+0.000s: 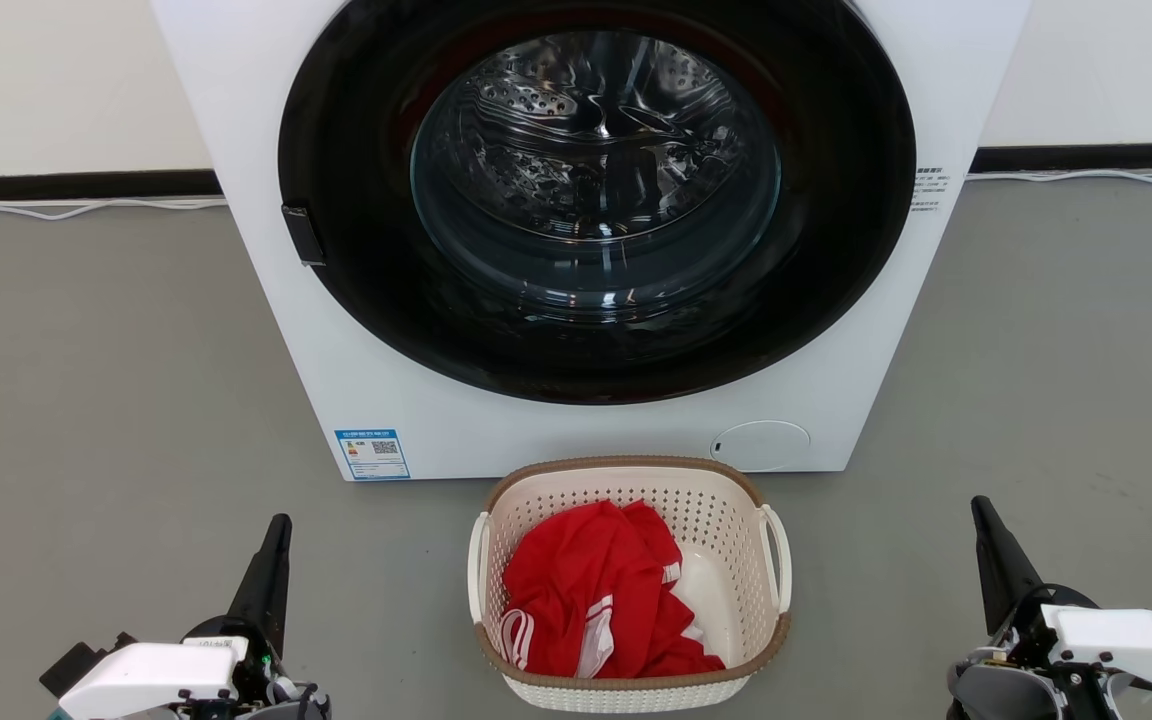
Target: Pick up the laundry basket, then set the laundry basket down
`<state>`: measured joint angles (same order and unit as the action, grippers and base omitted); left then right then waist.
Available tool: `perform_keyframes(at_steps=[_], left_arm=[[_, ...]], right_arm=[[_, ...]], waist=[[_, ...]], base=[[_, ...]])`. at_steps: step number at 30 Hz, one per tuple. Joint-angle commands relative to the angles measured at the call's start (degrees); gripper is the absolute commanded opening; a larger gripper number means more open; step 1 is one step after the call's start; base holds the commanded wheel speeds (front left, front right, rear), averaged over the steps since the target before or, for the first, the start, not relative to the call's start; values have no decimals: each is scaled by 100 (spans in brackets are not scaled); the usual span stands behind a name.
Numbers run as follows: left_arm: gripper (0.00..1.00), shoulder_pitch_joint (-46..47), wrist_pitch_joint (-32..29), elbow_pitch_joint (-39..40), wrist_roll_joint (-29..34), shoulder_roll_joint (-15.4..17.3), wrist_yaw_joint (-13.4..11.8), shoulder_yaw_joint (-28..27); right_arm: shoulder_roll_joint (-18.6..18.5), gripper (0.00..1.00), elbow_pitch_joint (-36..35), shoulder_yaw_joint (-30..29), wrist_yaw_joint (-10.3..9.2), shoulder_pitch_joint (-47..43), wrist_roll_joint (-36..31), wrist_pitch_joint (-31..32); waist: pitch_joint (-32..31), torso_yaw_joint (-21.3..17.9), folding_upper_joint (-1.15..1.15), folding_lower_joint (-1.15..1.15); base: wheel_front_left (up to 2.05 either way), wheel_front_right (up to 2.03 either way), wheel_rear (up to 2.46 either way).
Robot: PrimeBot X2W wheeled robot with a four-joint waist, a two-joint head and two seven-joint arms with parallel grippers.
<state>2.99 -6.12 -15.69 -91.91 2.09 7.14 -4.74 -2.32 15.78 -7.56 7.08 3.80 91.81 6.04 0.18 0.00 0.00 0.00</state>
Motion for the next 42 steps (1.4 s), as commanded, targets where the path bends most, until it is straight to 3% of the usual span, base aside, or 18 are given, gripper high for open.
perform_keyframes(at_steps=[1, 16, 17, 24, 31, 42], left_arm=[[0, 320, -34, 166, -28, 78, 35, -176], [0, 320, -34, 166, -28, 78, 35, -176], [100, -46, 11, -104, 1, -21, -5, 5], [100, -80, 129, -55, 10, -15, -3, 83], [100, -118, 245, -4, 52, -10, -1, 155], [100, -139, 431, 24, 450, -1, -49, 238]], right_arm=[[-55, 0, -176, 107, 41, 238, 38, 43], [-55, 0, -176, 107, 41, 238, 38, 43], [14, 100, 86, 14, -2, -58, -2, -2], [10, 100, 1, 112, 0, -96, -18, -120], [6, 100, -68, 194, 3, -136, -146, -236], [0, 100, -115, 266, 6, -149, -921, -422]], waist=[[0, 0, 0, 0], [0, 0, 0, 0], [0, 0, 0, 0], [-10, 0, 0, 13], [4, -1, 0, 0], [0, 0, 0, 0]], base=[[0, 0, 0], [0, 0, 0], [0, 0, 0], [0, 0, 0], [0, 0, 0], [0, 0, 0]])
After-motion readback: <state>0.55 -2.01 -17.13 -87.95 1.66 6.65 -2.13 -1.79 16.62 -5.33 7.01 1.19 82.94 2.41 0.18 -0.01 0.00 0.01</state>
